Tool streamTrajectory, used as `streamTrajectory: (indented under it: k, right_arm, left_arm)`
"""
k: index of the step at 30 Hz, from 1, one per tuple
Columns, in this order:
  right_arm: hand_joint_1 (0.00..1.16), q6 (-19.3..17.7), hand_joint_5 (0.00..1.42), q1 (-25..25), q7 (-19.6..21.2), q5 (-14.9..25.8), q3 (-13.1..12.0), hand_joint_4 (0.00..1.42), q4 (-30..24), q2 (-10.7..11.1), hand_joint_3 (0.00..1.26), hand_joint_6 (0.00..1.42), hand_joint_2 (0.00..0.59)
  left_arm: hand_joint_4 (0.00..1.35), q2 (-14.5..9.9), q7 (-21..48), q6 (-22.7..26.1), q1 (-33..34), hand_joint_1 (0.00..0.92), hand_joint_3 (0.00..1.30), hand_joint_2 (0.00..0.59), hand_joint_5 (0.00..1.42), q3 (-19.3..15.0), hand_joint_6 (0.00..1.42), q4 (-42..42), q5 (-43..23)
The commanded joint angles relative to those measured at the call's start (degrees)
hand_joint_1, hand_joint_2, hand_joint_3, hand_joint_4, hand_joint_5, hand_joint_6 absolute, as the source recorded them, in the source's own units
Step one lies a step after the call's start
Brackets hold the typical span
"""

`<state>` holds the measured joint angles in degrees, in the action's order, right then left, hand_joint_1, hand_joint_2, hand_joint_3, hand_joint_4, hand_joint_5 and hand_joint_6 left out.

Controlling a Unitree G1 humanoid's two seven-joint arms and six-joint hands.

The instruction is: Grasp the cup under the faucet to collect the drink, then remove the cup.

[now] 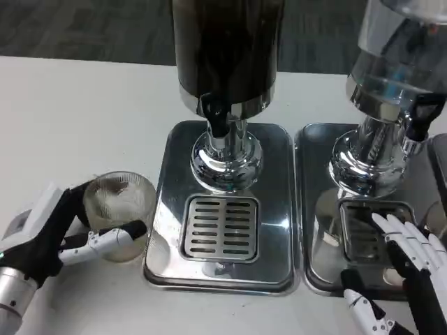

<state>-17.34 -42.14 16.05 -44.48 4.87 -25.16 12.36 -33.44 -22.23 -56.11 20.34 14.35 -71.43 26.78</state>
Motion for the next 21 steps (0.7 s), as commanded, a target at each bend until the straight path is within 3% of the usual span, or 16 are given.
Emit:
streamTrajectory:
  k: [1, 11, 21]
  right_arm:
    - [0.3, -0.38, 0.11, 0.21, -0.3, 0.88, -0.48, 0.12, -0.79, 0.39, 0.18, 0.06, 0.389]
    - [0.3, -0.62, 0.11, -0.02, -0.67, 1.75, -0.63, 0.12, -1.04, 0.59, 0.18, 0.06, 0.389]
    - [0.3, -0.94, 0.11, 0.24, -0.5, 1.98, -0.21, 0.12, -0.52, 0.53, 0.17, 0.07, 0.39]
  left_arm:
    - [0.58, 0.66, -0.15, 0.22, -1.45, 0.354, 0.55, 0.13, 0.82, 0.36, 0.92, -0.19, 0.78]
    - [0.72, 0.94, -2.33, 0.12, -2.18, 0.367, 0.67, 0.126, 0.95, -0.57, 1.08, 0.02, 0.16]
    - [0.75, 0.35, -6.18, -1.1, -2.82, 0.387, 0.69, 0.126, 0.99, -1.12, 1.14, 0.95, 0.68]
